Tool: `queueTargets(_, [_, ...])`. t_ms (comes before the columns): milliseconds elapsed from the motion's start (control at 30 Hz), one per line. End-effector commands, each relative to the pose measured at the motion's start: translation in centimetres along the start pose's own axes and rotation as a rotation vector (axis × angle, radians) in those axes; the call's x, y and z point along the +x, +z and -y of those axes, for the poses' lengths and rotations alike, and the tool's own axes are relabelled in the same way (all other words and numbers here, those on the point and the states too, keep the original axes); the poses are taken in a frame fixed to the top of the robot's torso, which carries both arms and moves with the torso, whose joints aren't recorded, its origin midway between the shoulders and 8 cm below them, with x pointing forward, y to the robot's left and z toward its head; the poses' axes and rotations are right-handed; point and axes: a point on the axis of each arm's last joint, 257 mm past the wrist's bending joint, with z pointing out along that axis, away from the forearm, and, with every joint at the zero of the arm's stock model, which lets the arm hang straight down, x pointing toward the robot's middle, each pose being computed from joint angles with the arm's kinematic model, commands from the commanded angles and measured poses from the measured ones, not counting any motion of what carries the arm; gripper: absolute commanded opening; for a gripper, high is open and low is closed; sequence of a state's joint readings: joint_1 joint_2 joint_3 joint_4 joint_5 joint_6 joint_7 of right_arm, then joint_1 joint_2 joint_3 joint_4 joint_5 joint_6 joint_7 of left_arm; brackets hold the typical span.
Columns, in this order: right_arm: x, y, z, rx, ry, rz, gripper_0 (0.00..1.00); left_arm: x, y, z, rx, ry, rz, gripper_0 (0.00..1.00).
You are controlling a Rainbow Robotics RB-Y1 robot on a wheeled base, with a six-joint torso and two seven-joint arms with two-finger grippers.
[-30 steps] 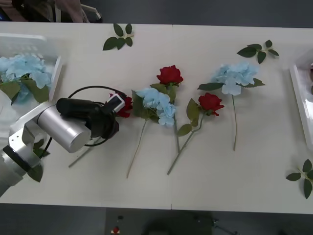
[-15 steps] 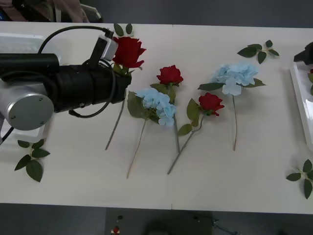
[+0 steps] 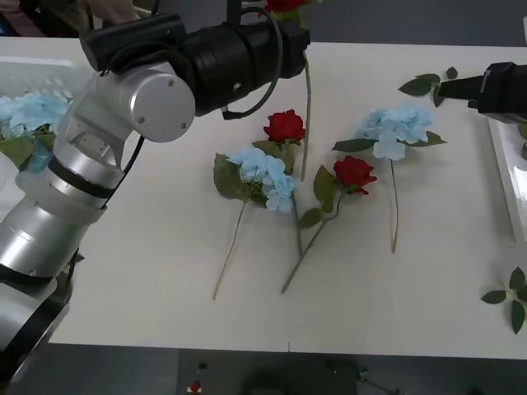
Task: Put the red flowers into the right box and the blue flowers into the left box
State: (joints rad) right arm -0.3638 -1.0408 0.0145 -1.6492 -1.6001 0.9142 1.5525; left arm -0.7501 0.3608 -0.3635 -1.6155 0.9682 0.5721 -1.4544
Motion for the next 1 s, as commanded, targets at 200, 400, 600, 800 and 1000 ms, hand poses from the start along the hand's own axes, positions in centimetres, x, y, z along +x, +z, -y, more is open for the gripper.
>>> queueTargets(200, [0.4, -0.2, -9.7, -0.232, -0.134, 0.086, 0.88, -5.0, 1.0, 2.4, 0.051, -0.025, 0.059, 0.0])
queueTargets(400, [2.7, 1.3, -13.5, -0.34, -0.223, 0.097, 0.88, -4.8, 1.2, 3.1, 0.067, -0.046, 0.06, 0.0])
queueTargets(600, [4.5, 3.8, -15.5, -0.374, -0.333, 0.12, 0.88, -4.4, 1.4, 3.3, 0.082, -0.091, 0.051, 0.0])
queueTargets(800, [6.6, 6.3, -16.8, -0.378, -0.412, 0.12, 0.88, -4.4, 1.4, 3.3, 0.082, -0.091, 0.051, 0.0])
queueTargets(1000, [6.8, 8.3, -19.4, -0.398, -0.427, 0.16, 0.88, -4.4, 1.4, 3.3, 0.082, -0.091, 0.051, 0.0])
